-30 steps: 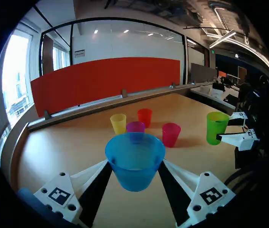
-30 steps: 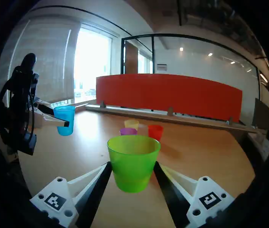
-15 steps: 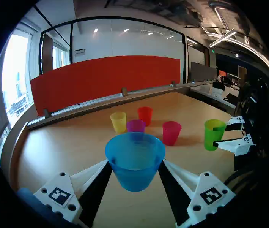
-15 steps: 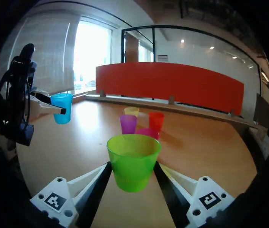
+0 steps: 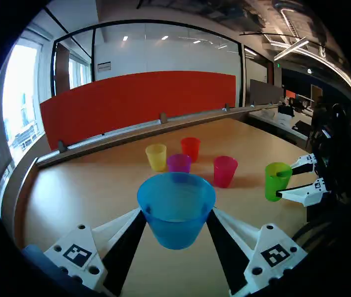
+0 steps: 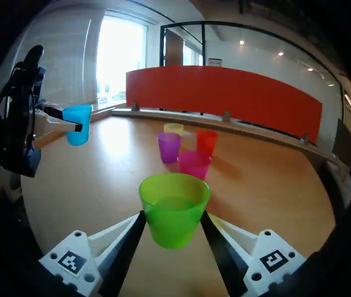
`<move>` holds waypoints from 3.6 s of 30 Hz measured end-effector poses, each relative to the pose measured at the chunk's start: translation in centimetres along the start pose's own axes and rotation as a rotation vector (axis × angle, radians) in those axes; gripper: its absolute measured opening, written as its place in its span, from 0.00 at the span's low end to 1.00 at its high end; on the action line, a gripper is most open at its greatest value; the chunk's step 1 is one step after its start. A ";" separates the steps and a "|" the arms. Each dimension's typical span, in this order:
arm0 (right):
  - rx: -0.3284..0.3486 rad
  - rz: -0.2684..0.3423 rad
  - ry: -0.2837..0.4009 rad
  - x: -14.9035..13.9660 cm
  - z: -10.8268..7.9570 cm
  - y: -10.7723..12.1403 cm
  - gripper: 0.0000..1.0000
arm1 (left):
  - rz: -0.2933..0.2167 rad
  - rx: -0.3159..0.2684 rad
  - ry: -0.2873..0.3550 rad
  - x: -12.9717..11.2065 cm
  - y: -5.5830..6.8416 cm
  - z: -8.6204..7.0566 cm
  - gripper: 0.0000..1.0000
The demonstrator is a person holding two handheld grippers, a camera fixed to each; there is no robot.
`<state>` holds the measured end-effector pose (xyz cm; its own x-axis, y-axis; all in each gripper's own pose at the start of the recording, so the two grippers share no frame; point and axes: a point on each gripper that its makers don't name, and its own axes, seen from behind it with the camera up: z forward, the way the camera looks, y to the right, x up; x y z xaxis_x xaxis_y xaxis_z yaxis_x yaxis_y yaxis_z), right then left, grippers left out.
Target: Pour water
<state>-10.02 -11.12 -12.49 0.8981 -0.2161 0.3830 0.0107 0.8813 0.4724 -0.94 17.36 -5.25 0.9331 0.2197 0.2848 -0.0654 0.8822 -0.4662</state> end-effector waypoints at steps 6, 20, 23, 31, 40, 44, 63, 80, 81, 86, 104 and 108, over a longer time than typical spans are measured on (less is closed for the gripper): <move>0.010 -0.005 -0.029 -0.2 -0.1 -0.1 0.84 | -0.006 0.003 -0.001 0.1 -0.2 -0.5 0.81; 0.039 -0.041 -0.095 -1.0 -0.1 0.2 0.84 | -0.014 0.006 -0.031 -1.1 0.0 -0.7 0.81; 0.045 -0.049 -0.106 -1.2 0.1 0.4 0.84 | -0.020 0.006 -0.033 -1.3 0.0 -0.6 0.81; 0.064 -0.069 -0.142 -2.1 0.7 0.7 0.84 | -0.016 -0.001 -0.040 -1.6 -0.1 -0.1 0.81; 0.084 -0.095 -0.176 -2.9 1.1 0.9 0.84 | -0.025 -0.008 -0.050 -2.2 -0.1 0.7 0.81; 0.091 -0.106 -0.190 -3.2 1.3 1.1 0.84 | -0.030 -0.009 -0.051 -2.4 -0.2 1.0 0.81; 0.123 -0.146 -0.224 -3.3 2.6 1.7 0.84 | -0.036 -0.010 -0.055 -2.5 -0.5 1.6 0.81; 0.127 -0.151 -0.232 -3.5 3.3 1.7 0.84 | -0.035 -0.007 -0.053 -2.2 -0.7 1.6 0.81; 0.128 -0.153 -0.231 -3.4 3.4 1.7 0.84 | -0.034 -0.007 -0.052 -2.2 -0.7 1.6 0.81; 0.135 -0.161 -0.230 -3.2 3.9 1.5 0.84 | -0.035 -0.006 -0.050 -2.1 -0.7 1.6 0.81; 0.144 -0.160 -0.245 -3.7 4.5 1.6 0.84 | -0.040 0.000 -0.053 -2.2 -0.9 1.5 0.81; 0.144 -0.158 -0.248 -3.8 4.7 1.7 0.84 | -0.039 0.000 -0.053 -2.2 -0.9 1.6 0.81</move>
<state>-15.50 -10.77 -9.46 0.7559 -0.4568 0.4690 0.0632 0.7640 0.6422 -3.47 16.73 -4.11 0.9147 0.2066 0.3473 -0.0289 0.8907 -0.4537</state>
